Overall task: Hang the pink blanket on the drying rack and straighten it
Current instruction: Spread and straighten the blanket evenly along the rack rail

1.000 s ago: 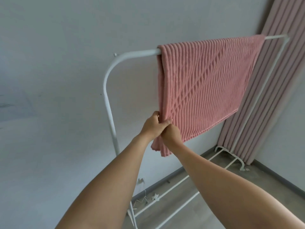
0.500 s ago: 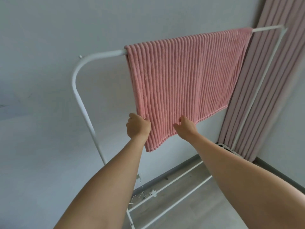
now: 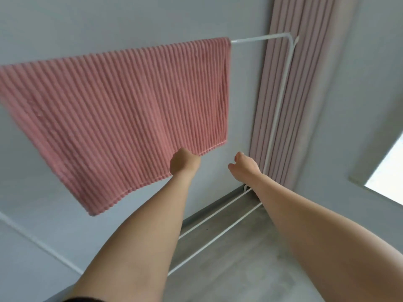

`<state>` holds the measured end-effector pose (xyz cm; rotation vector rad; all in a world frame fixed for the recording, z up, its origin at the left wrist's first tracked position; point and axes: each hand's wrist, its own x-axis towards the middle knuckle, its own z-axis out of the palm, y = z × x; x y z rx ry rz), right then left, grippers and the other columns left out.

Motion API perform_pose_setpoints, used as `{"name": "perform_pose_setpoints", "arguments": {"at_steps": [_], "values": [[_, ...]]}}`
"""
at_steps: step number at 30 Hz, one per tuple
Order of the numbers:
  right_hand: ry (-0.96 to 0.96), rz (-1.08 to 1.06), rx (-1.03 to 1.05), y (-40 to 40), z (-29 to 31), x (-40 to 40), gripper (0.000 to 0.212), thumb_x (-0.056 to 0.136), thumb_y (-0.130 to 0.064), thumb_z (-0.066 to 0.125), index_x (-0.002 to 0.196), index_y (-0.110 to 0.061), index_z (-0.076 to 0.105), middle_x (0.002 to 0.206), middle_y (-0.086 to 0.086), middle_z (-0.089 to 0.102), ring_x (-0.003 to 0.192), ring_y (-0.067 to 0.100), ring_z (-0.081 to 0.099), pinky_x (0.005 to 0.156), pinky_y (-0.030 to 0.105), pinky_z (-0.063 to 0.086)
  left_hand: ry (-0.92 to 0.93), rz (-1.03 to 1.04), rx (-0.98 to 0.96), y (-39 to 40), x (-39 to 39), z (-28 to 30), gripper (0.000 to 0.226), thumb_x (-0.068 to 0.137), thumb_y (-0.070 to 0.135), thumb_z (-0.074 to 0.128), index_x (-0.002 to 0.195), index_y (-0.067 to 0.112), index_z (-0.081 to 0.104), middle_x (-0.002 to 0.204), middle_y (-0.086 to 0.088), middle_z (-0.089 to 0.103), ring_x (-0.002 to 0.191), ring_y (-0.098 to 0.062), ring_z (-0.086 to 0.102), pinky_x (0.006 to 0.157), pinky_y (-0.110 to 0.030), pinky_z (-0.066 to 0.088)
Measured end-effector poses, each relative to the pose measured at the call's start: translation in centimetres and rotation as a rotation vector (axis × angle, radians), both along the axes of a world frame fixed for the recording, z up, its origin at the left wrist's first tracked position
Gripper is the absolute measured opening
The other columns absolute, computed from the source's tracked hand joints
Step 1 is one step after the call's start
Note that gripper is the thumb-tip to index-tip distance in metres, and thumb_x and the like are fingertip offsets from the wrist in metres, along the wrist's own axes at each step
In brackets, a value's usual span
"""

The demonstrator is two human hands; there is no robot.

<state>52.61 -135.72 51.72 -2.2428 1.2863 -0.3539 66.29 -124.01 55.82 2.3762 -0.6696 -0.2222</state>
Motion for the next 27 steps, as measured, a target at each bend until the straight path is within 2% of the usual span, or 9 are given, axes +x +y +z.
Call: {"name": "perform_pose_setpoints", "arguments": {"at_steps": [4, 7, 10, 13, 17, 21, 24, 25, 27], "values": [[0.052, -0.011, 0.019, -8.0, -2.7, -3.6, 0.028, 0.092, -0.020, 0.047, 0.116, -0.006, 0.047, 0.100, 0.010, 0.060, 0.082, 0.027, 0.057, 0.058, 0.031, 0.043, 0.046, -0.063, 0.135, -7.1, -3.2, -3.8, 0.018, 0.085, 0.012, 0.049, 0.099, 0.005, 0.058, 0.088, -0.011, 0.064, 0.079, -0.029, 0.063, 0.062, -0.030, 0.041], [0.101, 0.010, 0.055, -14.1, -4.7, -4.6, 0.010, 0.089, -0.017, 0.048, 0.090, -0.007, 0.044, 0.082, 0.008, 0.052, 0.065, 0.022, 0.048, 0.049, 0.028, 0.034, 0.046, -0.074, 0.172, -12.5, -4.1, -6.4, 0.009, 0.086, 0.012, 0.048, 0.078, 0.010, 0.047, 0.073, -0.004, 0.052, 0.071, -0.025, 0.056, 0.063, -0.029, 0.042], [0.122, 0.033, 0.071, -20.9, -6.2, -4.4, 0.022, 0.088, -0.014, 0.047, 0.071, -0.013, 0.033, 0.074, 0.006, 0.045, 0.057, 0.020, 0.042, 0.046, 0.026, 0.031, 0.032, -0.066, 0.159, -19.0, -3.9, -8.6, 0.014, 0.086, 0.016, 0.049, 0.073, 0.011, 0.046, 0.070, -0.003, 0.053, 0.064, -0.023, 0.053, 0.056, -0.027, 0.038], [0.173, 0.087, 0.079, -26.9, -6.7, -2.9, 0.006, 0.087, -0.013, 0.045, 0.086, -0.007, 0.045, 0.081, 0.009, 0.053, 0.061, 0.021, 0.049, 0.047, 0.025, 0.036, 0.034, -0.025, 0.164, -24.6, -3.0, -9.7, 0.017, 0.087, 0.016, 0.050, 0.072, 0.011, 0.047, 0.069, -0.003, 0.053, 0.063, -0.023, 0.053, 0.054, -0.026, 0.036], [0.198, 0.190, 0.071, -33.4, -6.0, -0.7, 0.011, 0.088, -0.015, 0.044, 0.096, -0.008, 0.046, 0.084, 0.008, 0.055, 0.066, 0.021, 0.052, 0.048, 0.025, 0.034, 0.056, 0.001, 0.209, -30.3, -2.5, -9.3, 0.017, 0.089, 0.014, 0.050, 0.073, 0.011, 0.045, 0.072, -0.003, 0.054, 0.062, -0.019, 0.051, 0.058, -0.028, 0.041], [0.201, 0.300, 0.087, -39.4, -5.6, 1.8, 0.014, 0.090, -0.016, 0.045, 0.101, -0.008, 0.049, 0.084, 0.006, 0.055, 0.066, 0.019, 0.051, 0.048, 0.026, 0.033, 0.064, 0.056, 0.227, -35.6, -2.0, -8.9, 0.009, 0.089, 0.012, 0.051, 0.093, 0.015, 0.043, 0.076, 0.000, 0.050, 0.069, -0.019, 0.054, 0.068, -0.033, 0.049], [0.202, 0.400, 0.095, -44.4, -6.3, 4.2, 0.016, 0.092, -0.018, 0.046, 0.103, -0.007, 0.051, 0.093, 0.007, 0.057, 0.075, 0.020, 0.053, 0.051, 0.026, 0.034, 0.058, 0.144, 0.214, -39.9, -1.2, -9.0, 0.024, 0.089, 0.013, 0.050, 0.112, 0.017, 0.057, 0.095, -0.002, 0.057, 0.083, -0.024, 0.059, 0.075, -0.034, 0.052], [0.192, 0.430, 0.090, -45.6, -6.6, 5.0, 0.015, 0.092, -0.018, 0.046, 0.100, -0.007, 0.052, 0.092, 0.006, 0.057, 0.074, 0.020, 0.053, 0.052, 0.025, 0.035, 0.054, 0.167, 0.213, -40.8, -0.9, -8.9, 0.025, 0.089, 0.014, 0.050, 0.112, 0.013, 0.059, 0.097, -0.002, 0.057, 0.085, -0.024, 0.059, 0.071, -0.032, 0.050], [0.175, 0.517, 0.099, -48.3, -7.0, 6.8, 0.011, 0.092, -0.017, 0.046, 0.093, -0.008, 0.051, 0.085, 0.004, 0.054, 0.068, 0.016, 0.049, 0.053, 0.026, 0.036, 0.042, 0.247, 0.222, -43.2, -0.5, -8.9, 0.007, 0.089, 0.014, 0.050, 0.087, 0.011, 0.055, 0.083, -0.002, 0.056, 0.071, -0.021, 0.055, 0.057, -0.028, 0.040]]}}
